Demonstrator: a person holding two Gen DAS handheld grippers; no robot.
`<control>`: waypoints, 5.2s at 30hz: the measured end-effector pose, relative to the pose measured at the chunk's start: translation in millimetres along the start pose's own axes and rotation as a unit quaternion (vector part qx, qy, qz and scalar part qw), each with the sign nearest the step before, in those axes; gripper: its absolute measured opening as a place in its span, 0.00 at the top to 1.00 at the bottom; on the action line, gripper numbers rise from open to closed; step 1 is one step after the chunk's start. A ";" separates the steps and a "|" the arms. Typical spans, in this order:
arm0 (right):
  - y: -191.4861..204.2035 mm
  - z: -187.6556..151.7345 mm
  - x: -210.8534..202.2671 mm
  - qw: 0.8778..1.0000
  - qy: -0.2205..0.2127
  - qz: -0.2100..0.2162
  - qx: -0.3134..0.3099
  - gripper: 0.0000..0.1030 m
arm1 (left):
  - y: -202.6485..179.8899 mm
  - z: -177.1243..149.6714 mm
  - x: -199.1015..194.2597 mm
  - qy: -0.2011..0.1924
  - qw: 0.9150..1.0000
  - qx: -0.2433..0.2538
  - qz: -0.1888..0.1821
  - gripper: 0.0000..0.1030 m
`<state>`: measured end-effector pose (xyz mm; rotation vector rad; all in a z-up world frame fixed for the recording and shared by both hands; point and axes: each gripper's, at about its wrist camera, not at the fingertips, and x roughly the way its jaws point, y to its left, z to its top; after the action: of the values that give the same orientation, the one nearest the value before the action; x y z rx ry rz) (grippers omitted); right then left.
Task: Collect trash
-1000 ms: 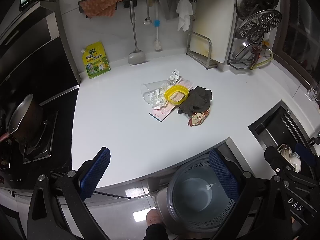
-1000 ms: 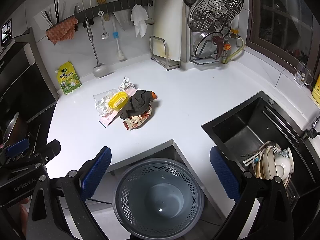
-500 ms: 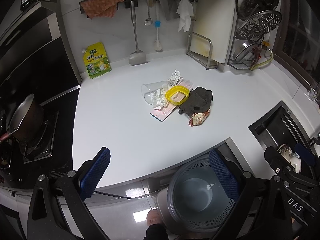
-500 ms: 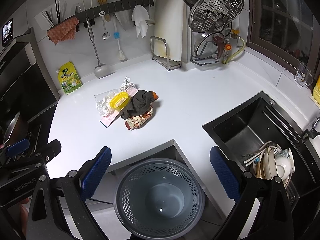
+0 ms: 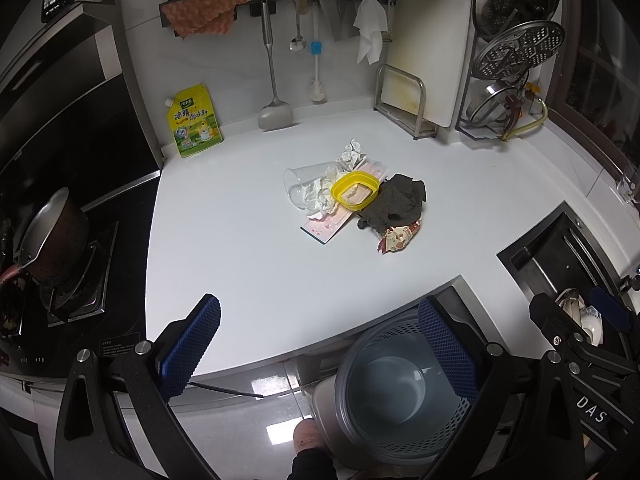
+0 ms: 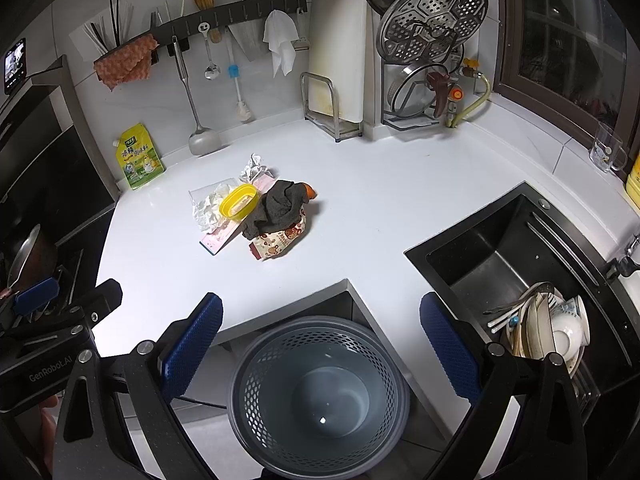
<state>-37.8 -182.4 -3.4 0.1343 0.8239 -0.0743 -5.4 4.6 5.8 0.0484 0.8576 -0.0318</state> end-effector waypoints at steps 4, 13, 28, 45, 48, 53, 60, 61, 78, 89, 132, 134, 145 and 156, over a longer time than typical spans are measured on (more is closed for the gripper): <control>0.0 0.2 0.1 1.000 0.000 0.000 0.000 0.08 | 0.1 -0.1 -0.1 0.000 1.000 0.000 0.000 0.06; -1.0 0.0 -0.1 1.000 0.000 0.002 0.001 0.08 | -0.1 -0.2 0.1 0.000 1.000 0.000 0.000 0.06; 1.2 0.3 0.6 1.000 0.004 0.003 0.002 0.08 | -0.3 -0.5 0.1 0.000 1.000 0.000 0.000 0.06; 6.6 -1.2 17.1 1.000 0.016 0.014 -0.001 0.08 | 24.8 -4.5 13.0 0.012 1.000 -0.013 0.007 0.06; 11.8 -1.7 29.1 0.999 0.028 0.015 -0.007 0.08 | 32.4 -2.7 21.0 0.017 1.000 -0.018 0.013 0.06; 19.3 -0.1 52.5 0.999 0.045 0.017 -0.012 0.08 | 48.8 2.1 40.3 0.024 0.999 -0.024 0.019 0.06; 26.7 10.4 92.8 0.998 0.063 0.007 -0.021 0.08 | 70.4 18.4 82.1 0.026 0.999 -0.025 0.016 0.06; 27.8 13.3 100.3 0.998 0.065 0.005 -0.021 0.08 | 71.3 21.4 87.8 0.027 0.999 -0.024 0.016 0.06; 47.1 66.8 194.6 0.998 0.065 -0.008 -0.014 0.08 | 76.6 63.3 169.5 0.024 1.000 0.011 -0.007 0.06; 62.3 83.0 239.4 0.997 0.058 -0.022 -0.040 0.09 | 81.5 65.8 192.5 0.036 0.999 0.014 -0.017 0.06; -17.5 88.0 161.6 0.999 -0.022 -0.017 0.045 0.76 | 12.5 51.9 186.0 0.035 0.993 0.042 -0.101 0.06; -27.8 84.4 155.2 0.998 -0.023 -0.023 0.055 0.76 | -0.2 48.7 185.6 0.034 0.992 0.050 -0.112 0.06; -79.3 43.4 136.6 0.993 -0.001 -0.043 0.114 0.76 | -70.4 29.4 210.1 0.047 0.984 0.083 -0.148 0.06; -100.8 12.2 129.4 0.987 0.012 -0.040 0.156 0.76 | -107.7 22.0 231.0 0.057 0.981 0.122 -0.139 0.31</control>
<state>46.8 -285.7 -99.5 0.3973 0.8384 -0.2774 157.1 -106.1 -157.8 0.1611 0.9676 -0.4001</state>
